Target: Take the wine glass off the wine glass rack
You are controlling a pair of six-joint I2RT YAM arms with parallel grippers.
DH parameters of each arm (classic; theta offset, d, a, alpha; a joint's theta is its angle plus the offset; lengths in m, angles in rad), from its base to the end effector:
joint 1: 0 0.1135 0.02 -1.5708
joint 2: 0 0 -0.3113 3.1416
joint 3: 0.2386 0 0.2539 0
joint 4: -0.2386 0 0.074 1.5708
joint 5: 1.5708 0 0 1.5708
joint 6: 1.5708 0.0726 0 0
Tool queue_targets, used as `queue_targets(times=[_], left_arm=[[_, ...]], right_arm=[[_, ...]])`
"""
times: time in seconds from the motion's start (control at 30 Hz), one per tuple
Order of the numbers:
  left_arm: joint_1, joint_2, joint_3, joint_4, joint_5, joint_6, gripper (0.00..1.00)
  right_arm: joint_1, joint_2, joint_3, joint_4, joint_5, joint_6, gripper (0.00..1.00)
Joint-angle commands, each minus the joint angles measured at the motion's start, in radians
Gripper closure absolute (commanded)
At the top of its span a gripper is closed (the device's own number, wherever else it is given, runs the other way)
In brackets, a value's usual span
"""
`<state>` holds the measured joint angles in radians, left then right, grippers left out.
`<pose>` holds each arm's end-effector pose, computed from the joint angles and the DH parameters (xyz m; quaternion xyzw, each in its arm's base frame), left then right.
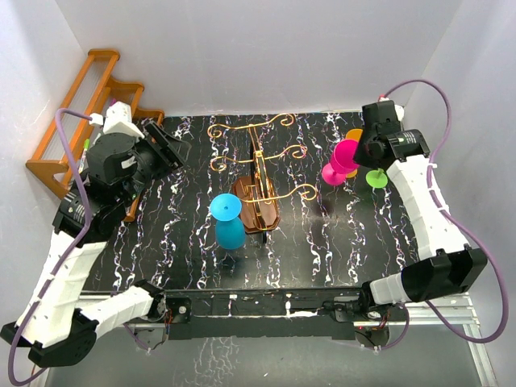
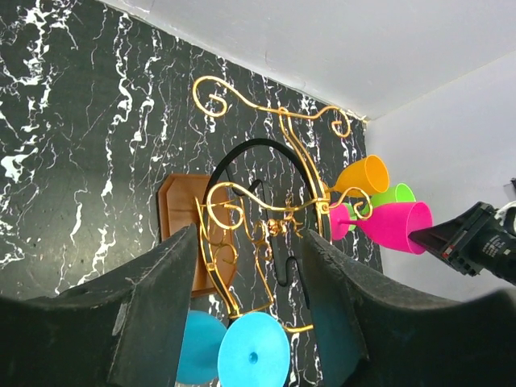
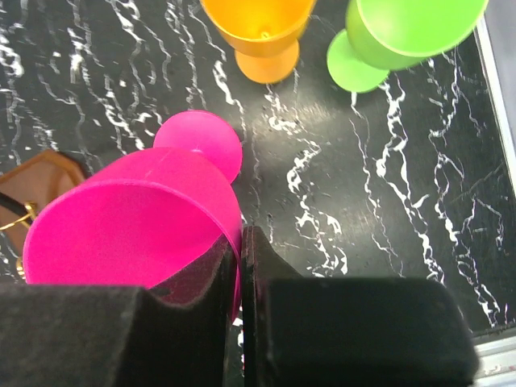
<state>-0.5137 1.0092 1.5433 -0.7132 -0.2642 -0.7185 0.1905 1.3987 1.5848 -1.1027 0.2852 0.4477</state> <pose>0.1642 -0.0709 0.5286 -0.1618 0.7482 -0.2847 0.5770 0.2842 0.0340 0.4108 0.1655 0.9238 -0.0280 0.3442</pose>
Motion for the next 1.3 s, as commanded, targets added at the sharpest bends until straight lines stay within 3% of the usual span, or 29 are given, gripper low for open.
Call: queue_targets(times=[0.0,0.43,0.6,0.7,0.87,1.17,1.27], left_arm=[[0.0,-0.043,-0.022,-0.033,-0.001,-0.019,0.48],[0.001,-0.078,-0.093,-0.102,0.042,-0.041,0.48],[0.0,-0.069,-0.083,-0.106,0.082,-0.036,0.48],[0.0,-0.062,-0.078,-0.133,0.117,-0.036,0.48],[0.0,-0.102,-0.113,-0.167,0.193,-0.05,0.48],[0.0,-0.115,-0.249,-0.166,0.514,-0.11,0.48],[0.0,-0.105,-0.267,-0.188,0.56,-0.111,0.48]], right_arm=[[-0.084,-0.038,-0.084,0.058,-0.123,-0.012,0.92],[-0.156,0.052,-0.192,0.168,-0.085,-0.032,0.91],[-0.157,0.093,-0.196,0.216,-0.089,-0.033,0.82],[-0.157,0.101,-0.168,0.22,-0.086,-0.032,0.66],[-0.156,0.068,-0.03,0.177,-0.123,-0.028,0.54],[-0.157,0.063,0.364,0.023,-0.278,-0.047,0.5],[-0.156,0.059,0.449,0.022,-0.321,-0.047,0.5]])
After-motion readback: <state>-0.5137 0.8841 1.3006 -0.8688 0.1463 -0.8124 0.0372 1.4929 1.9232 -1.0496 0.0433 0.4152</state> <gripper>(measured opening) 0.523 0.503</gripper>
